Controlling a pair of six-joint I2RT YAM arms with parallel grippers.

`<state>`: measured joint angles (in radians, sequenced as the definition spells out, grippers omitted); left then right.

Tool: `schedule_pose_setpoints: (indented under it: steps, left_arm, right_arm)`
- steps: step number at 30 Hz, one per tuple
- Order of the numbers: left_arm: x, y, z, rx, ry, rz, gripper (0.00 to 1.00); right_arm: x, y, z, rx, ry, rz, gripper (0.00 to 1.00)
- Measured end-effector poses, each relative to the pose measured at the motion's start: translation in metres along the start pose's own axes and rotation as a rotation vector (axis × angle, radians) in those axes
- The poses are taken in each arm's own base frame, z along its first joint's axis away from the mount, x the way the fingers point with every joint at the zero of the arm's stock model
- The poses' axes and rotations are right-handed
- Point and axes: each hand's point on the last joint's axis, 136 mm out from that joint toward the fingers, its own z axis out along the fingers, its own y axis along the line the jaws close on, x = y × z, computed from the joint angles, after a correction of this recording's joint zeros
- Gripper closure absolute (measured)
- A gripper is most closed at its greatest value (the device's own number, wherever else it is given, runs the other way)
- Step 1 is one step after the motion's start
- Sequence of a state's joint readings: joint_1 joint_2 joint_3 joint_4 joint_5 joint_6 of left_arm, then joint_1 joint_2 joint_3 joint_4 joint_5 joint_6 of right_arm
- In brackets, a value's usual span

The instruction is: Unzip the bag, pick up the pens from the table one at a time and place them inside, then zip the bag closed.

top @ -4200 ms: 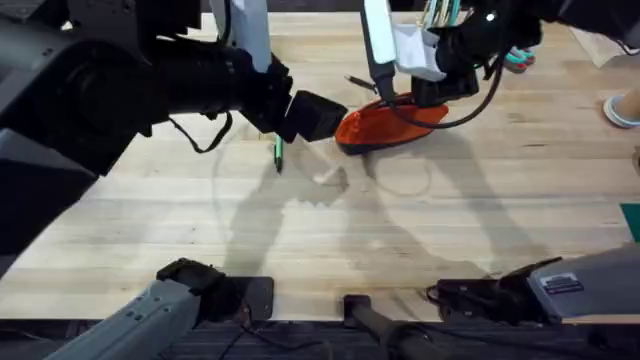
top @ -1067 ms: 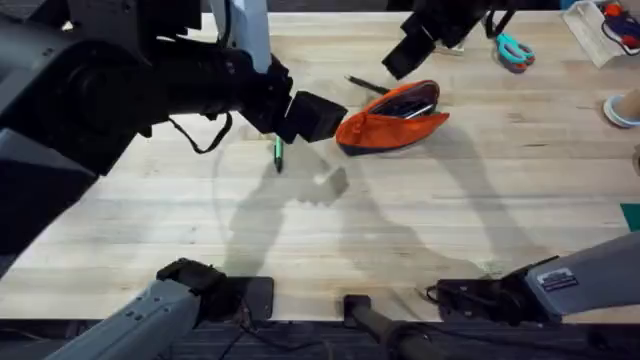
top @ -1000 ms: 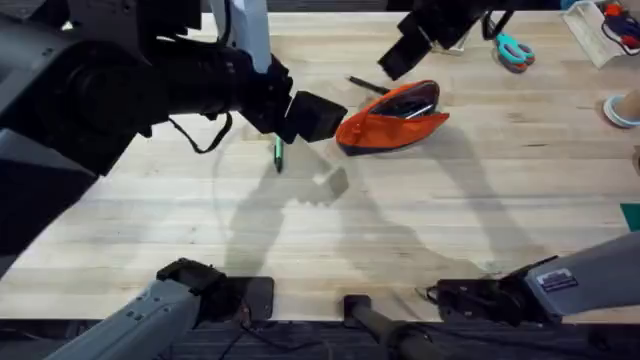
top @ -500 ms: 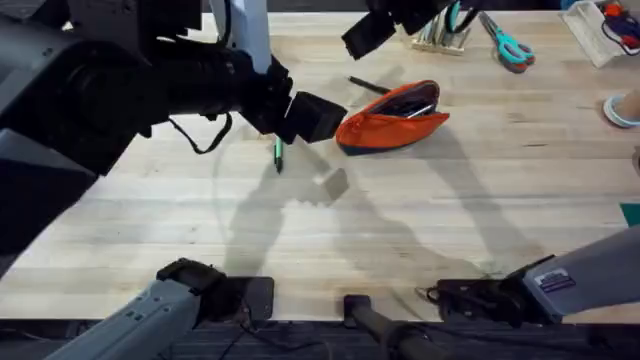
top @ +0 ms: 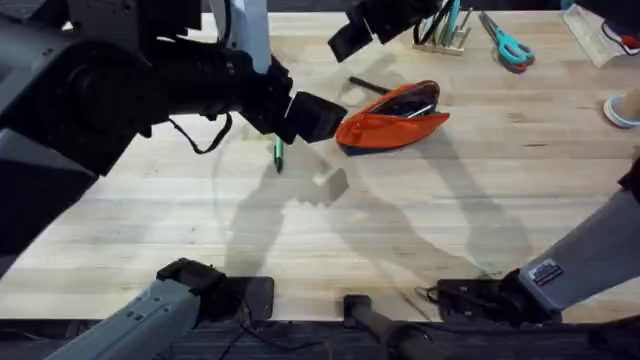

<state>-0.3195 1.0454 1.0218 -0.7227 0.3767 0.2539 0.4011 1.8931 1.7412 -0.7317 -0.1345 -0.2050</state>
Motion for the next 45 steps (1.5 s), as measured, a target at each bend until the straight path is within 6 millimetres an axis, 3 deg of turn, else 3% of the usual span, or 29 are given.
schedule_pose_setpoints:
  steps: [6,15,21,29,37,41,45]
  left_arm:
    - [0.0,0.0,0.0,0.0,0.0,0.0,0.008]
    - [0.0,0.0,0.0,0.0,0.0,0.0,0.007]
    - [0.0,0.0,0.0,0.0,0.0,0.0,0.007]
    - [0.0,0.0,0.0,0.0,0.0,0.0,0.008]
    - [0.0,0.0,0.0,0.0,0.0,0.0,0.008]
    - [0.0,0.0,0.0,0.0,0.0,0.0,0.008]
    - [0.0,0.0,0.0,0.0,0.0,0.0,0.007]
  right_arm:
    - [0.004,-0.004,0.01,0.014,0.021,0.026,0.005]
    - [0.038,-0.02,0.072,0.061,0.148,0.043,0.005]
    - [0.051,-0.025,0.098,0.073,0.186,0.046,0.005]
    - [0.073,-0.031,0.121,0.094,0.253,0.049,0.005]
    - [0.072,-0.033,0.122,0.097,0.25,0.055,0.006]
    - [0.072,-0.032,0.123,0.095,0.248,0.061,0.207]
    - [0.072,-0.032,0.123,0.096,0.246,0.065,0.658]
